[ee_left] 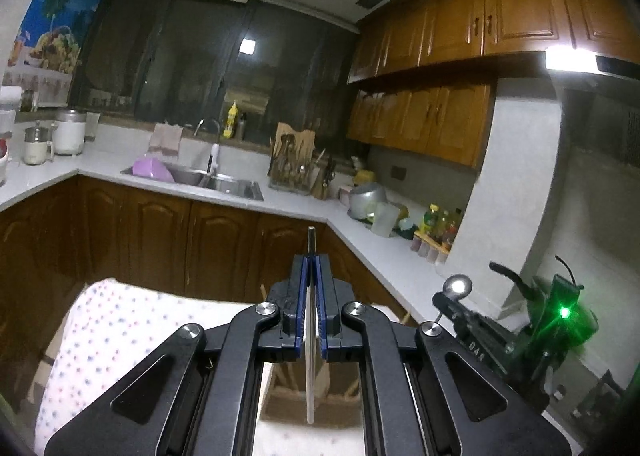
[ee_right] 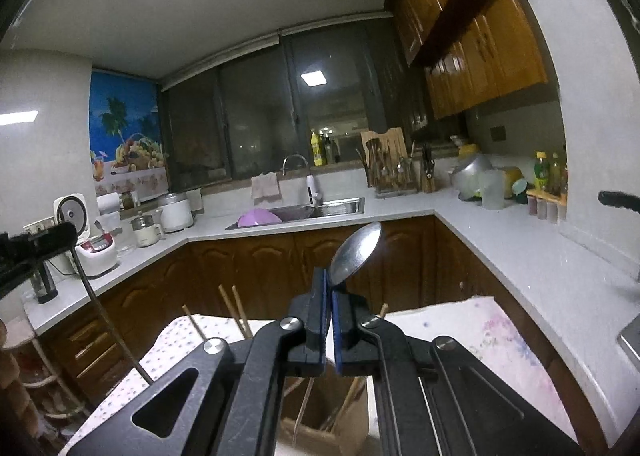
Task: Organize utensils
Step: 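Lift the chopstick and spoon and carry both above the wooden holder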
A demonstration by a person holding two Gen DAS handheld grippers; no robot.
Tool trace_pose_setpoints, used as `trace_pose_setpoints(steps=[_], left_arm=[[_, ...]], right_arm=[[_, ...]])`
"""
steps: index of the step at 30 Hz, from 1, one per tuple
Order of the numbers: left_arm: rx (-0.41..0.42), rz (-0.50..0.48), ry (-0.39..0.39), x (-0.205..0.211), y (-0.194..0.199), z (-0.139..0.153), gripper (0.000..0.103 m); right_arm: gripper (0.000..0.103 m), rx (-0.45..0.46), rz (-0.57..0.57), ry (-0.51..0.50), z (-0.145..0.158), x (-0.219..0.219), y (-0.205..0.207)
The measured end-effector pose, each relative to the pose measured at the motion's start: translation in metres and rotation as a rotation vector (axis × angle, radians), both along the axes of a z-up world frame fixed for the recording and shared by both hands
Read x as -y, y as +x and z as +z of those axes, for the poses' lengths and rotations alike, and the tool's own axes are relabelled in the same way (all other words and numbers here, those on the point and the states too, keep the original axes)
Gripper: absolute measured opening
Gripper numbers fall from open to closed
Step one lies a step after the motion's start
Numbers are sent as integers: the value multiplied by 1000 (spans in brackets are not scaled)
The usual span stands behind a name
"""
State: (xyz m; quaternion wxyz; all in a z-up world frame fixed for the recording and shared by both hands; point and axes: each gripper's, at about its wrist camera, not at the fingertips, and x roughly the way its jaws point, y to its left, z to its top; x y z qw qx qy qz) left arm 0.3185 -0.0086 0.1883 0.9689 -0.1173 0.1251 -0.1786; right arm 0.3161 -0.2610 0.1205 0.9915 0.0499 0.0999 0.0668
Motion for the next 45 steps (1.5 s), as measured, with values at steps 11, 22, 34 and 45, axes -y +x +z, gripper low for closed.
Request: trace_pose_setpoints(steps=[11,22,34,45], left_arm=[[-7,70,-23,10,52,-28,4],[-80,77,-41,16,75,-85,4],[-174,34,-2,18,68,-132,4],[-173,15,64,26,60,-132,5]], right_arm=[[2,10,-14,-44,-21,-10,31],[2,-37,-30,-79,-69,-17,40],[2,-128,-26,-75,-96,-15,36],[2,-207,-21,-47,-111,-10,39]])
